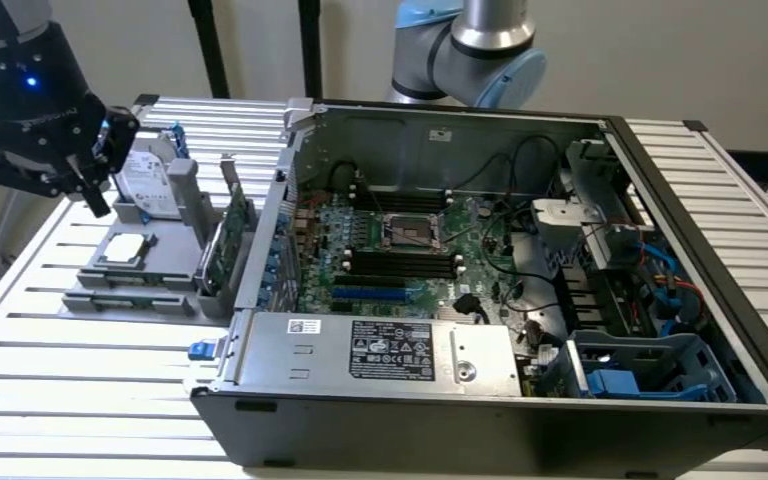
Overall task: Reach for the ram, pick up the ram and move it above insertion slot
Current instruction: 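Pick up the ram and move it above insertion slot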
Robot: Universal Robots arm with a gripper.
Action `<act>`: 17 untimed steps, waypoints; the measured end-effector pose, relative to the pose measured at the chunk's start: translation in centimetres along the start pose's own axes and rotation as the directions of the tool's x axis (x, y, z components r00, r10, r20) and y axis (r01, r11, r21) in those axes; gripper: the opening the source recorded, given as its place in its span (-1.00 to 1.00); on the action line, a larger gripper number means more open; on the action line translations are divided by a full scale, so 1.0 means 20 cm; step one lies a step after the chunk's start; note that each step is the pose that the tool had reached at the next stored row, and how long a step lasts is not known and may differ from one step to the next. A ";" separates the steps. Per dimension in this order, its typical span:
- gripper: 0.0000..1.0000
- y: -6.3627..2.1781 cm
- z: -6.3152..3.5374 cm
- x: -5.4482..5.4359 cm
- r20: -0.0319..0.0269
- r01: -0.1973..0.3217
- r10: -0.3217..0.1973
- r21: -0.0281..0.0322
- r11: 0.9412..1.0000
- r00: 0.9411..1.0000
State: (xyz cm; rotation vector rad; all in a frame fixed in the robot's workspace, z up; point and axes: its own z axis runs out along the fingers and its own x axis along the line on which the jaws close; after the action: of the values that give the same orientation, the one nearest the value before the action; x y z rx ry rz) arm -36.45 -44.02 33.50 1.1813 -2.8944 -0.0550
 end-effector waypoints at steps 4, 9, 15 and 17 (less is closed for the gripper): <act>-0.79 0.000 0.001 0.00 -0.003 0.072 -0.072 0.000 0.997 0.997; -0.79 0.000 0.003 0.00 -0.006 0.163 -0.163 0.000 0.987 0.987; -0.79 0.000 0.004 0.00 -0.010 0.269 -0.269 -0.001 0.963 0.963; -0.79 0.000 0.005 0.00 -0.012 0.304 -0.304 -0.002 0.953 0.953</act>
State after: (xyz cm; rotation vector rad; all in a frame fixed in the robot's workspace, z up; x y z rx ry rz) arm -36.45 -44.02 33.40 1.6099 -2.6737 -0.0507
